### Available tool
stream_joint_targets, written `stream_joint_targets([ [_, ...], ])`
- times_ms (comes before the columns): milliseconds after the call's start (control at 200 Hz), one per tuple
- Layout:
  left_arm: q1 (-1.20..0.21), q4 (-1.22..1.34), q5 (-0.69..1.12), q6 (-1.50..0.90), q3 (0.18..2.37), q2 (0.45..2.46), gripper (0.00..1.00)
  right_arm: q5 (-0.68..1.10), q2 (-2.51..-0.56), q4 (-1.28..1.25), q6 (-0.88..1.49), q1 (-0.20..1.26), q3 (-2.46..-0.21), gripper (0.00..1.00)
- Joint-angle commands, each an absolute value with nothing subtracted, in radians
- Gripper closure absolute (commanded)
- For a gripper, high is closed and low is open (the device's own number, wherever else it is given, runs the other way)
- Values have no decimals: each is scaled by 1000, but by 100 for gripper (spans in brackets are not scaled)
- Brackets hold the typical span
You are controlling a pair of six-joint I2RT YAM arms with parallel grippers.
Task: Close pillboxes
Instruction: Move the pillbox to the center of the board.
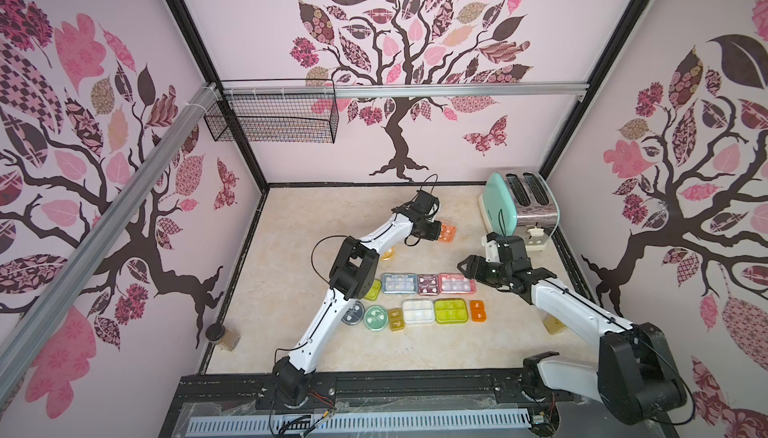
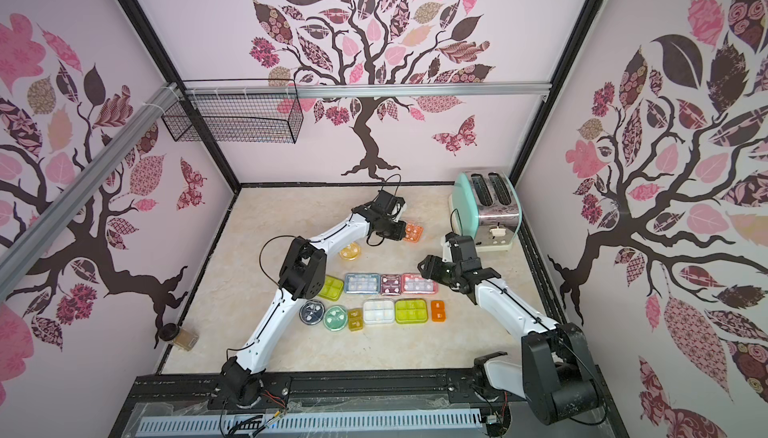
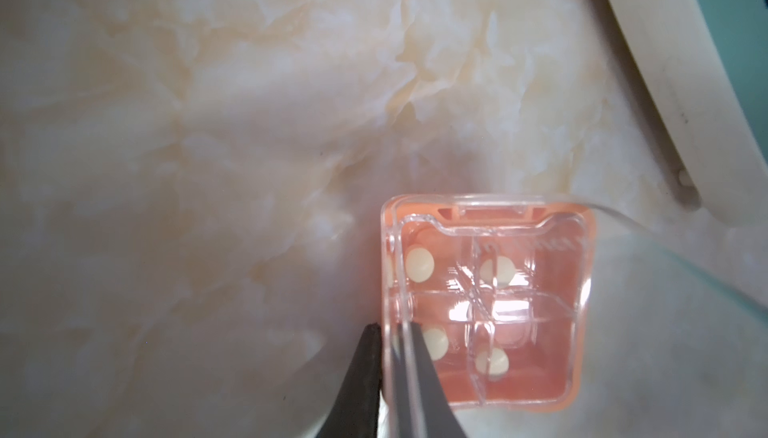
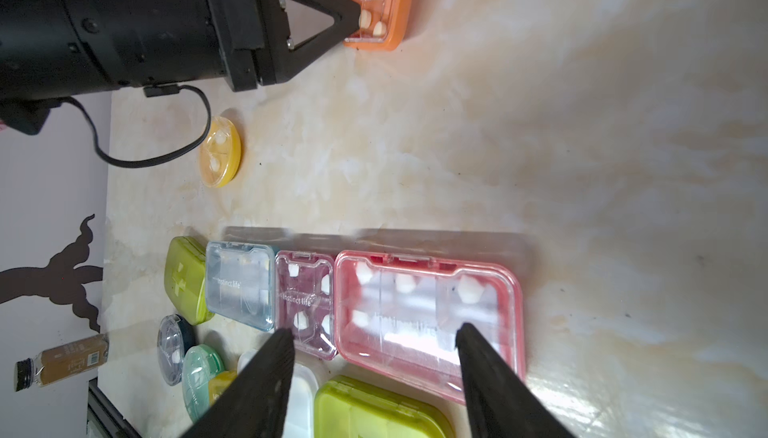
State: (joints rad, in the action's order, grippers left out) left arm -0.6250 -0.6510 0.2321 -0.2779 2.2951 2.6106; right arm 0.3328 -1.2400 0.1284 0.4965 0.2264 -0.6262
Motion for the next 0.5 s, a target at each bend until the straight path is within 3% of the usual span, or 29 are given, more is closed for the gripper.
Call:
stream_joint_targets([
  [0,-604,-692,182,-309,2215,2514,87,331,-1252,142,483,219,-627,34],
  [495,-521,-644,58,-287,1701,2178,88,351,-1338,123,466,219,-652,36],
])
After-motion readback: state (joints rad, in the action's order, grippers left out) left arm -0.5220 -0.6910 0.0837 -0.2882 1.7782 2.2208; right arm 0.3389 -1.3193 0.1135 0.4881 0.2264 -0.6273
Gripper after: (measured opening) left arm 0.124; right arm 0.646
